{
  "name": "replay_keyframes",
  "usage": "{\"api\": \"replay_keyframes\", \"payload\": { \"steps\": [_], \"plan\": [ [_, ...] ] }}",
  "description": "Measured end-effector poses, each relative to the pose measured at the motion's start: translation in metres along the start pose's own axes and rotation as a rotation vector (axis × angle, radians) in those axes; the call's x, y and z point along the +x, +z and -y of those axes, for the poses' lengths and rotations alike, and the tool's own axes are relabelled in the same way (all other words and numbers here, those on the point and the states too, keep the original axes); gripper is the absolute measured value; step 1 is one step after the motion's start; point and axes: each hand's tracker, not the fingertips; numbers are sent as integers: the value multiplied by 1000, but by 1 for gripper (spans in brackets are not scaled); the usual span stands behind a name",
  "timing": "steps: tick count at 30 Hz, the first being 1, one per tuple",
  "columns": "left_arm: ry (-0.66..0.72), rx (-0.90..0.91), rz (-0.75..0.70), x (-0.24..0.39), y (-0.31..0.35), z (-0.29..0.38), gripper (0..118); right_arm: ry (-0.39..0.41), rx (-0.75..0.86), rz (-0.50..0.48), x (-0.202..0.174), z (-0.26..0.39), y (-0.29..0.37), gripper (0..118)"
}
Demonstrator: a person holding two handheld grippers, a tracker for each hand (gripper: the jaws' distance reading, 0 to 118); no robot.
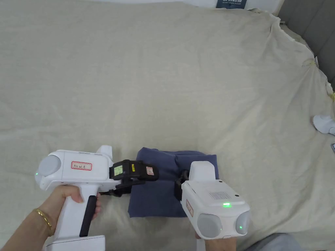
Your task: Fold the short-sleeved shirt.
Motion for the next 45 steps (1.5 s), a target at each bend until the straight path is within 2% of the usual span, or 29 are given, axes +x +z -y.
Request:
{"api": "replay_keyframes", "payload": {
  "steps": [1, 3, 6, 8, 10, 12, 14, 18, 22, 27, 35, 45],
  "plan": [
    [-3, 0, -2, 1, -3, -1, 77, -3, 0, -1, 0, 0, 0, 0],
    [-38, -28, -141, 2, -13, -2, 50, -9, -2, -2, 1, 0, 0, 0],
    [-40, -23, -100, 4, -10, -3, 39, -16, -6, -4, 2, -1, 0, 0],
    [-52, -25, -150, 7, -12, -5, 25, -28, -9, -13, 3, -2, -1, 0],
    [-44, -25, -190, 14, -16, -4, 21, -27, -11, -16, 4, -3, -1, 0],
    [-2, -18, -239, 18, -18, -8, 19, -20, -10, -20, 4, -4, 0, 0],
    [-21, -15, -274, 30, -17, -8, 18, -19, 4, -28, 5, -9, 9, 0],
    [5, 4, -279, 53, -5, -10, 17, -3, 127, -59, 9, -28, 46, 0],
    [-18, 30, -295, 75, 25, -13, 17, 2, 266, -66, 17, -56, 89, 0],
    [-54, 89, -397, 81, 87, -21, 17, 17, 397, -51, 33, -86, 128, 0],
    [-48, 163, -719, 44, 212, -58, 17, 14, 491, 16, 47, -115, 149, 0],
    [77, 266, -1176, -32, 363, -101, 17, 29, 406, 114, 42, -114, 130, 0]
  ]
}}
